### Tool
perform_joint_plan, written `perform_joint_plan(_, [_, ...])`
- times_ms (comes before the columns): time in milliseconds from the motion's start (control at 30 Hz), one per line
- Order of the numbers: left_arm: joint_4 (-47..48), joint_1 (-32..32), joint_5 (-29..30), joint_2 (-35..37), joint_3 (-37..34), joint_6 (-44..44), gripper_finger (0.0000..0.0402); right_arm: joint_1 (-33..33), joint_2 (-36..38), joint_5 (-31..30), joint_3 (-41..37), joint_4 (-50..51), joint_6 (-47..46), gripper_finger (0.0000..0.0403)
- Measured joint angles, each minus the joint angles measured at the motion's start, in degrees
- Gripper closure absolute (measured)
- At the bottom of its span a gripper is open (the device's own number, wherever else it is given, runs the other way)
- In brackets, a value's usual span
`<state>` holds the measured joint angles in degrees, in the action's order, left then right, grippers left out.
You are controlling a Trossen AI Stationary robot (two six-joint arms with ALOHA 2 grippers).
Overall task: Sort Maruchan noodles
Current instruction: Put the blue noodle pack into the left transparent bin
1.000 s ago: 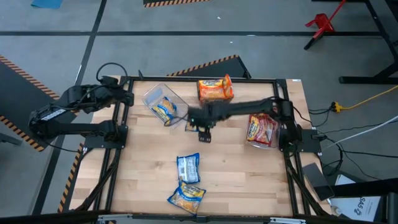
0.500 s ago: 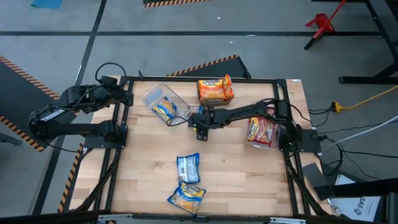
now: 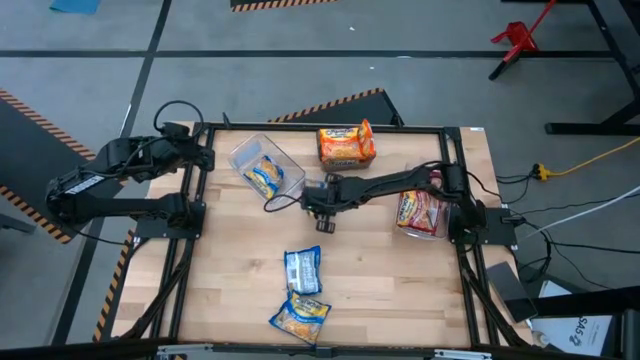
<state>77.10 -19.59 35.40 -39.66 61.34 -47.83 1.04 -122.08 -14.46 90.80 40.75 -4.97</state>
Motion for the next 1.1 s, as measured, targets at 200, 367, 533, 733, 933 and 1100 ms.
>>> perform_joint_plan(200, [0.04, 0.0, -0.49, 0.05, 0.0, 0.0, 0.0256, 0.0, 0.95, 4.94, 11.36, 15.09, -0.58, 0.0398])
perform_joint_plan(367, [0.16, 0.02, -0.69, 0.07, 0.0, 0.0, 0.0256, -0.51, 1.7, 4.76, 24.79, 25.77, 1.87, 0.04])
perform_joint_plan(533, [0.31, 0.02, -2.13, 0.07, 0.0, 0.0, 0.0256, -0.69, 1.99, 0.61, 36.34, 24.2, 9.1, 0.0401])
perform_joint_plan(733, [0.42, 0.01, -2.13, 0.07, 0.0, 0.0, 0.0256, 1.93, 1.72, 1.24, 36.09, 9.78, 21.38, 0.0402])
perform_joint_plan(933, [0.43, 0.02, -2.13, 0.04, 0.0, -0.07, 0.0256, 4.59, -3.53, 2.34, 33.25, -3.0, 34.04, 0.0402])
perform_joint_plan(1100, [0.43, 0.0, -2.19, 0.04, 0.0, -0.53, 0.0256, 6.69, -9.25, 1.91, 33.22, -4.82, 38.15, 0.0403])
